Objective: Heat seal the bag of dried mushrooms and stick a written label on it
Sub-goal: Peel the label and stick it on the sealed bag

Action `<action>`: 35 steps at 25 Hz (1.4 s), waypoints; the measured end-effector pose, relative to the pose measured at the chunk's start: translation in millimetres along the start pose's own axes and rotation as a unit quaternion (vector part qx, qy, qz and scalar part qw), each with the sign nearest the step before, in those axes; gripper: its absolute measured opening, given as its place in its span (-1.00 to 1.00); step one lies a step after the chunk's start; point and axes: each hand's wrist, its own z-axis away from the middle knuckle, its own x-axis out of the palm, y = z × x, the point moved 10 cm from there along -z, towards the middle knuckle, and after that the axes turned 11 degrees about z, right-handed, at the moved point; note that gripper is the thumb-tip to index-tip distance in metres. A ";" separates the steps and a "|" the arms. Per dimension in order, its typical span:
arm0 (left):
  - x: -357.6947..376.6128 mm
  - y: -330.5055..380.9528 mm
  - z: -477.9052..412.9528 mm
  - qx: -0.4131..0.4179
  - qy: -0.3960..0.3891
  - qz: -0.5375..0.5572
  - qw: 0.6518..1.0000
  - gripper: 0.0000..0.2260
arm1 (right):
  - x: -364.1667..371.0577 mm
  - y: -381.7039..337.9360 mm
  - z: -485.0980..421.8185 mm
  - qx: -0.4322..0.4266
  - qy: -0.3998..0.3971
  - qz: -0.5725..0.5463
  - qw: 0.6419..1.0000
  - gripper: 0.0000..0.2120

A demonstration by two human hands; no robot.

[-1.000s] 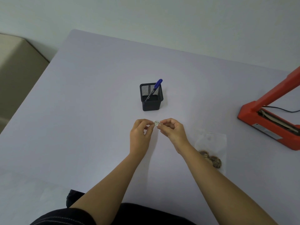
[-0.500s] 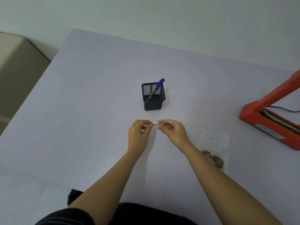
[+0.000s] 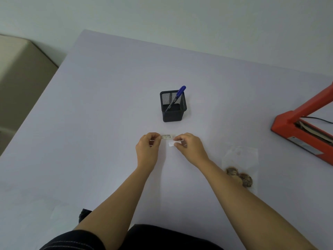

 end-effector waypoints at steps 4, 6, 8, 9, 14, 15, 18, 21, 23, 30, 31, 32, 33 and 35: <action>1.0 2.3 1.3 0.002 0.000 -0.002 1.000 -0.93 | -0.2 -0.6 -1.8 -0.006 0.024 0.090 0.996 -0.78; 4.5 5.1 1.0 0.006 0.000 -0.003 1.000 -0.93 | -5.6 4.4 0.7 0.002 0.042 0.090 0.995 -0.76; 11.0 8.7 1.3 0.011 -0.001 -0.004 1.000 -0.93 | -12.9 12.5 4.5 0.009 0.054 0.084 0.995 -0.74; 17.4 11.4 2.4 0.015 -0.006 -0.006 1.000 -0.93 | -18.7 18.6 7.5 0.013 0.062 0.081 0.995 -0.75; 77.6 24.7 16.9 0.029 -0.073 -0.019 0.997 -0.93 | -69.4 62.6 35.0 0.041 0.137 0.056 0.988 -0.80; 91.5 26.8 21.1 0.028 -0.087 -0.018 0.996 -0.93 | -81.9 73.1 42.7 0.050 0.157 0.050 0.985 -0.80; 137.2 33.1 38.2 0.027 -0.128 -0.016 0.991 -0.94 | -120.3 120.3 71.9 0.111 0.223 0.035 0.968 -0.79; 177.7 38.2 56.9 0.020 -0.160 -0.022 0.987 -0.93 | -145.6 168.6 100.2 0.175 0.261 0.001 0.949 -0.78; 202.5 35.4 68.8 -0.008 -0.191 -0.015 0.981 -0.95 | -146.9 186.9 107.8 0.187 0.239 -0.034 0.952 -0.79; 246.1 13.2 91.2 -0.077 -0.258 -0.061 0.961 -0.95 | -131.5 210.2 109.2 0.194 0.154 -0.105 0.963 -0.75; 249.0 10.4 91.6 -0.076 -0.264 -0.073 0.959 -0.95 | -130.4 211.8 109.1 0.190 0.147 -0.110 0.964 -0.73; 250.7 8.3 91.6 -0.073 -0.268 -0.086 0.957 -0.95 | -129.6 212.4 108.8 0.185 0.141 -0.110 0.966 -0.71; 251.4 7.1 91.3 -0.070 -0.269 -0.097 0.956 -0.96 | -129.1 212.1 108.4 0.179 0.135 -0.108 0.969 -0.70; 253.5 7.4 91.3 -0.062 -0.270 -0.118 0.953 -0.96 | -129.5 212.4 107.7 0.168 0.129 -0.103 0.972 -0.70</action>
